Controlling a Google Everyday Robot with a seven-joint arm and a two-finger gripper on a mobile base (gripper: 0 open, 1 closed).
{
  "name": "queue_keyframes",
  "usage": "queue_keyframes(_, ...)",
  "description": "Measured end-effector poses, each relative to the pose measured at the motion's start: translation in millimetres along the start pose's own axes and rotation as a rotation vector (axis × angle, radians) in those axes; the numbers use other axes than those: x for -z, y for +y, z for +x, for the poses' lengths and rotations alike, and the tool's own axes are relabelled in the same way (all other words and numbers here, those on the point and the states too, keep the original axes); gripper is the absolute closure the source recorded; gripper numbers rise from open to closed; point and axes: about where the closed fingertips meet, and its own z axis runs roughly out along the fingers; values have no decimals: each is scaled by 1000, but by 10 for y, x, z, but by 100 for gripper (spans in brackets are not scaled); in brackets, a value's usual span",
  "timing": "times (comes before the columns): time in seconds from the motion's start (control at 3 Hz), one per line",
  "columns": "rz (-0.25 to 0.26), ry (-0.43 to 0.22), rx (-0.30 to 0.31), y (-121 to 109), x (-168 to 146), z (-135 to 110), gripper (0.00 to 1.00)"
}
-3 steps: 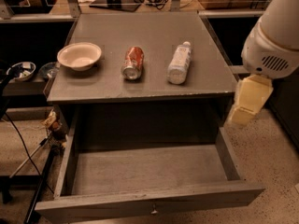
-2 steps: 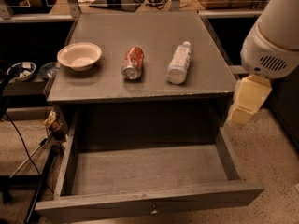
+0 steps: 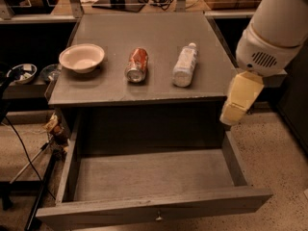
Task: Place blue plastic bottle into top drawer
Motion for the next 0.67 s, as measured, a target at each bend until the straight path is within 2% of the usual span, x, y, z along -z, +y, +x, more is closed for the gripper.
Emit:
queue_keyframes(0.33,-57,17,-48,-62,-182,-91,0)
queue_keyframes(0.67,-63,23,-62,-101,-223,-93,0)
